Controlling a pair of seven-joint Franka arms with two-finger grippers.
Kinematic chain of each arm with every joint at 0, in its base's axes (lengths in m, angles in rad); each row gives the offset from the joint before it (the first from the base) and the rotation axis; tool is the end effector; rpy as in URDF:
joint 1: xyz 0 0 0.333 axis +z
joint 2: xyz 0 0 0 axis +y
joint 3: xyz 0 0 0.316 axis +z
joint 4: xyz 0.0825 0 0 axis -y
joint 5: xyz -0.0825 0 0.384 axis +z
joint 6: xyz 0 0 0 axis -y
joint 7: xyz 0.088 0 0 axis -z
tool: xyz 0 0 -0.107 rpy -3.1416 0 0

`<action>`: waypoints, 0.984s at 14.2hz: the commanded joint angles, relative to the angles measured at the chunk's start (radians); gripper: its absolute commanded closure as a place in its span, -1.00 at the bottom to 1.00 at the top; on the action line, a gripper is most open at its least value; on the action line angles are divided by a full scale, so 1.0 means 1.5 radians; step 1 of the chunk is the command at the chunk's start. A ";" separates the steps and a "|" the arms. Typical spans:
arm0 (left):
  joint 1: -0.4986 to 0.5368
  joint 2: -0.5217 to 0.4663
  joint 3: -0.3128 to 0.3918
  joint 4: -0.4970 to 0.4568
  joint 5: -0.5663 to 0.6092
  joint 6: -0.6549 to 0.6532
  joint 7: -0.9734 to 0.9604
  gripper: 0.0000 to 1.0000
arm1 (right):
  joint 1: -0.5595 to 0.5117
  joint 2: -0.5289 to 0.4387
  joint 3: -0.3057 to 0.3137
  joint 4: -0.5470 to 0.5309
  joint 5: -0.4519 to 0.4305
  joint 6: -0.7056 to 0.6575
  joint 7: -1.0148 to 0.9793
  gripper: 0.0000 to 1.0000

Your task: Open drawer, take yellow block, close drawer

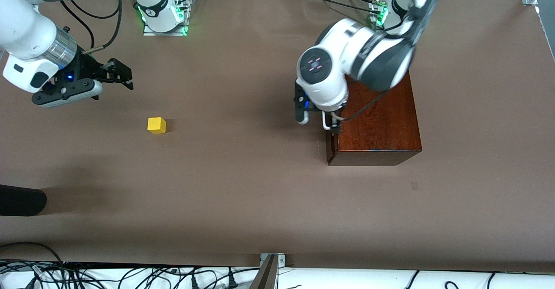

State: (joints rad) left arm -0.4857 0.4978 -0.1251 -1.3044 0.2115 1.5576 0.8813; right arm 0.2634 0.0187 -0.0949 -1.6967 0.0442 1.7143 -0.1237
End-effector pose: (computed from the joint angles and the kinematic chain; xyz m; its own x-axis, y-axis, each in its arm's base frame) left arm 0.5757 -0.3550 0.4414 0.0491 -0.9632 -0.2642 -0.9930 -0.0756 0.0912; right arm 0.5593 0.0998 0.5667 0.9594 0.2819 0.0040 0.2818 -0.9586 -0.0418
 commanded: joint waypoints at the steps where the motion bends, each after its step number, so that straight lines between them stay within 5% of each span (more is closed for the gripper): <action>1: 0.087 -0.097 -0.002 -0.016 -0.021 -0.031 0.026 -1.00 | -0.013 0.013 0.013 0.021 -0.024 -0.016 -0.001 -1.00; 8: 0.260 -0.117 0.000 0.046 -0.031 -0.103 0.087 -1.00 | -0.012 0.010 0.009 0.025 -0.025 -0.021 0.027 -1.00; 11: 0.293 -0.187 0.007 -0.020 -0.037 -0.103 0.032 -1.00 | -0.013 0.010 0.008 0.036 -0.028 -0.028 0.028 -1.00; 14: 0.289 -0.279 0.077 -0.135 -0.112 -0.080 -0.134 -1.00 | -0.013 0.010 0.004 0.044 -0.027 -0.036 0.026 -1.00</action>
State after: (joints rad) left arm -0.0560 0.2168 -0.0578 -1.3281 0.1125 1.3930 0.8124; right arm 0.2543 0.0286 -0.0941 -1.6654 0.0169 1.6918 -0.0969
